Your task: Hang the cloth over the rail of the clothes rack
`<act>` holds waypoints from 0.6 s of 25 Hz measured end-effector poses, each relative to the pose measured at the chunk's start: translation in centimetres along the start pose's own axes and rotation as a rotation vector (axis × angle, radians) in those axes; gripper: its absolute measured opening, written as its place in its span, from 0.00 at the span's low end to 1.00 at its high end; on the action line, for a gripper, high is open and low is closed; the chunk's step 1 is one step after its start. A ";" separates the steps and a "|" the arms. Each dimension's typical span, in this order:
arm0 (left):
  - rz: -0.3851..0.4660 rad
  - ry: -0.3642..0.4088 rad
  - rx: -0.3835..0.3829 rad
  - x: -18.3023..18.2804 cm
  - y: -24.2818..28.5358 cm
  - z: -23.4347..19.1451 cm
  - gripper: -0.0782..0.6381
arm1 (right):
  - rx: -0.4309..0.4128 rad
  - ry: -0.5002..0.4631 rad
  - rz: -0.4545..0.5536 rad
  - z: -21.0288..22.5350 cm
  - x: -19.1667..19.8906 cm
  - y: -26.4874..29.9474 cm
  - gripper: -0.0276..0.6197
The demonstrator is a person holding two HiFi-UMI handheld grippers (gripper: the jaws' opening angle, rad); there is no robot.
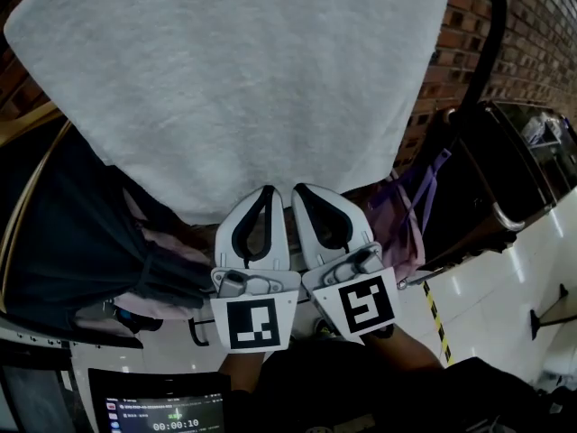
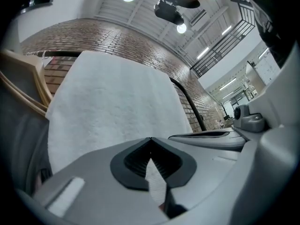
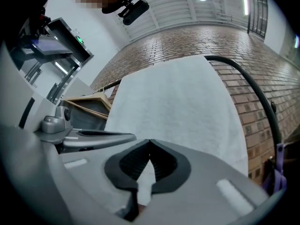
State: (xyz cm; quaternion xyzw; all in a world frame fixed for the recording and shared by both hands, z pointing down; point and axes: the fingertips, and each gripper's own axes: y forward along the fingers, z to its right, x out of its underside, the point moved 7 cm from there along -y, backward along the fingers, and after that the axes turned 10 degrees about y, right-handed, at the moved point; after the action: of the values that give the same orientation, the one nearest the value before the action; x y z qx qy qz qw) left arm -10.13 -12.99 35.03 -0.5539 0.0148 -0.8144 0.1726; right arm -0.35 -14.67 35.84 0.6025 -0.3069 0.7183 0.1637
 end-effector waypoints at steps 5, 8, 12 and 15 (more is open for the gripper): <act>0.000 -0.016 -0.012 0.1 0.0 -0.3 0.12 | -0.017 -0.014 0.003 -0.3 0.0 0.3 0.05; 0.003 -0.013 -0.017 0.1 0.0 -0.4 0.12 | -0.024 -0.014 0.003 -0.3 0.0 0.4 0.05; 0.001 -0.024 -0.024 0.2 0.0 -0.5 0.12 | -0.033 -0.015 0.004 -0.4 0.0 0.5 0.05; 0.002 -0.026 -0.029 0.2 -0.1 -0.7 0.12 | -0.036 -0.013 0.003 -0.6 0.0 0.6 0.05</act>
State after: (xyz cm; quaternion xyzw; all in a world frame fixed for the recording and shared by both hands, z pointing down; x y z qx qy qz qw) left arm -10.84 -13.10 34.99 -0.5667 0.0249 -0.8067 0.1658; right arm -1.18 -14.78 35.66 0.6037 -0.3218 0.7089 0.1716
